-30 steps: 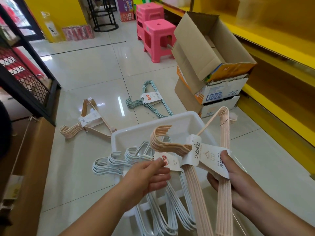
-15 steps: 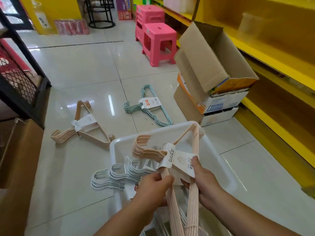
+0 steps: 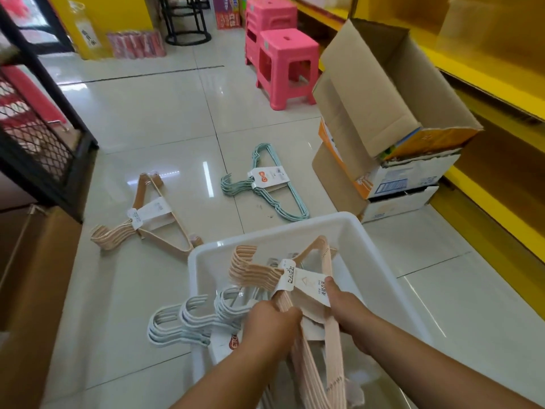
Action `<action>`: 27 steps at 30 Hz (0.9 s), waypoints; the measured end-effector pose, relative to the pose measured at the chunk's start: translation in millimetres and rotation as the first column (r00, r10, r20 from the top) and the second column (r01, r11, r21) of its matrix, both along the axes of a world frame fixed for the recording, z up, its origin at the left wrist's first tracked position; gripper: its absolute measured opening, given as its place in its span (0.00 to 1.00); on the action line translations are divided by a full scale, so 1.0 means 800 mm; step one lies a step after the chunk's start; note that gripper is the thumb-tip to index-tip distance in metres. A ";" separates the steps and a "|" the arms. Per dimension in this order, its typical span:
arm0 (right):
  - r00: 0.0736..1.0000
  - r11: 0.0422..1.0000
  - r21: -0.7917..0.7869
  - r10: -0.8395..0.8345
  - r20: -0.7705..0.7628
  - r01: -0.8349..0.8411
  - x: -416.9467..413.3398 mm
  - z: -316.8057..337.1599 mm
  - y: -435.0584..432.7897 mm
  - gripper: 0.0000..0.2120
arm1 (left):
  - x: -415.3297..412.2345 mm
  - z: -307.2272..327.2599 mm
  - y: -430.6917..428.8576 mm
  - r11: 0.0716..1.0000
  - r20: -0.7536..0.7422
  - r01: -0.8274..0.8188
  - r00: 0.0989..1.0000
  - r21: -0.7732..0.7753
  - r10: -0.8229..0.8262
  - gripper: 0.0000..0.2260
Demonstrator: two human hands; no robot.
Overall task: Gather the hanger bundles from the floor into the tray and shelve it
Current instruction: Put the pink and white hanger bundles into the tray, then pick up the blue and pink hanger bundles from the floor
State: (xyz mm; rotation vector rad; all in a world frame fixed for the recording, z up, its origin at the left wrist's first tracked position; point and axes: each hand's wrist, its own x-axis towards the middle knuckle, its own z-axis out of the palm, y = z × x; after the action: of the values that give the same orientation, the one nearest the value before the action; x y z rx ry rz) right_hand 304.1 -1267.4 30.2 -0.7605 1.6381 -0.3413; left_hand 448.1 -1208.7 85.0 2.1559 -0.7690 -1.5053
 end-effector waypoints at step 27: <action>0.850 0.837 -0.189 0.465 -0.247 -0.513 -0.054 0.153 -0.108 0.20 | 0.167 0.173 -0.105 0.908 -0.257 -0.419 0.878 -0.004 0.404 0.07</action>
State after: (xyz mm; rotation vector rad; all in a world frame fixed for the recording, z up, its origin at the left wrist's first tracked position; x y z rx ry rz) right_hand 260.7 -1353.9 152.3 -1.4112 1.5210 -0.1015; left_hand 581.9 -1292.9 223.2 1.8805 -0.2405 -1.4607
